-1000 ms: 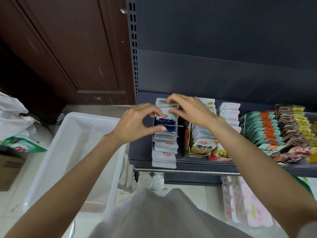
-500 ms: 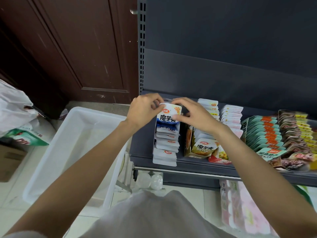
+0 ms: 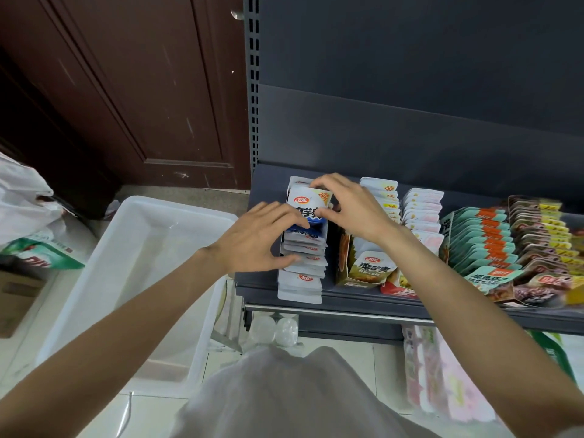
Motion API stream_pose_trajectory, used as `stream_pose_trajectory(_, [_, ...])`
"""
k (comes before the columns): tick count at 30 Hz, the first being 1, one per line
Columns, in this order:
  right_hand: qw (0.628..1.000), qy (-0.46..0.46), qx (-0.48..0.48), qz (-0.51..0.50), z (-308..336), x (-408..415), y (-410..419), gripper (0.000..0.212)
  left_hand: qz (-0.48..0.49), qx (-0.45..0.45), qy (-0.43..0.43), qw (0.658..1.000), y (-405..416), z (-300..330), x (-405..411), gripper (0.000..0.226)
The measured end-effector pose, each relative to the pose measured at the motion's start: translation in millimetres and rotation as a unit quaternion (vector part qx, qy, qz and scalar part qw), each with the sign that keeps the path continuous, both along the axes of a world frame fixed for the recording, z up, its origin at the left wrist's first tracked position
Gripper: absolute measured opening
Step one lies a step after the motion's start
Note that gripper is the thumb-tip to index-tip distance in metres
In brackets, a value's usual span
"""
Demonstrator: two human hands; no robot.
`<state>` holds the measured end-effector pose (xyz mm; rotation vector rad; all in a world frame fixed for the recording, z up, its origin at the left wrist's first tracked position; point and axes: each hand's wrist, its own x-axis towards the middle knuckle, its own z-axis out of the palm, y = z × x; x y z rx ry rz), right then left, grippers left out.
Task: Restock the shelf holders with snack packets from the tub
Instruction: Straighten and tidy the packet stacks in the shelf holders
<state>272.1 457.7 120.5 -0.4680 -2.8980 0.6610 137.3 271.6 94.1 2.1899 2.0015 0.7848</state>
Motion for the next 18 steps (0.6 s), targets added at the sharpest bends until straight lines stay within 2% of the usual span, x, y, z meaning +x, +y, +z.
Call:
stream_pose_trajectory(2, [1.0, -0.001, -0.001, 0.002, 0.3, -1.0, 1.0, 0.044, -0.011, -0.028, -0.045, 0.999, -1.2, 0.6, -5.7, 0.05])
stream_pose_trajectory(6, [1.0, -0.004, -0.001, 0.001, 0.4, -1.7, 1.5, 0.044, -0.049, -0.077, 0.055, 0.994, -1.2, -2.4, -15.9, 0.059])
stream_pose_trajectory(11, [1.0, -0.003, -0.006, 0.007, 1.0, -0.7, 2.2, 0.044, -0.056, 0.007, 0.113, 0.992, 8.4, -2.3, -14.9, 0.033])
stream_pose_trajectory(18, [1.0, -0.008, -0.01, 0.008, 1.9, -1.7, 3.4, 0.042, 0.017, 0.065, 0.091, 0.994, 7.2, -17.2, 6.8, 0.023])
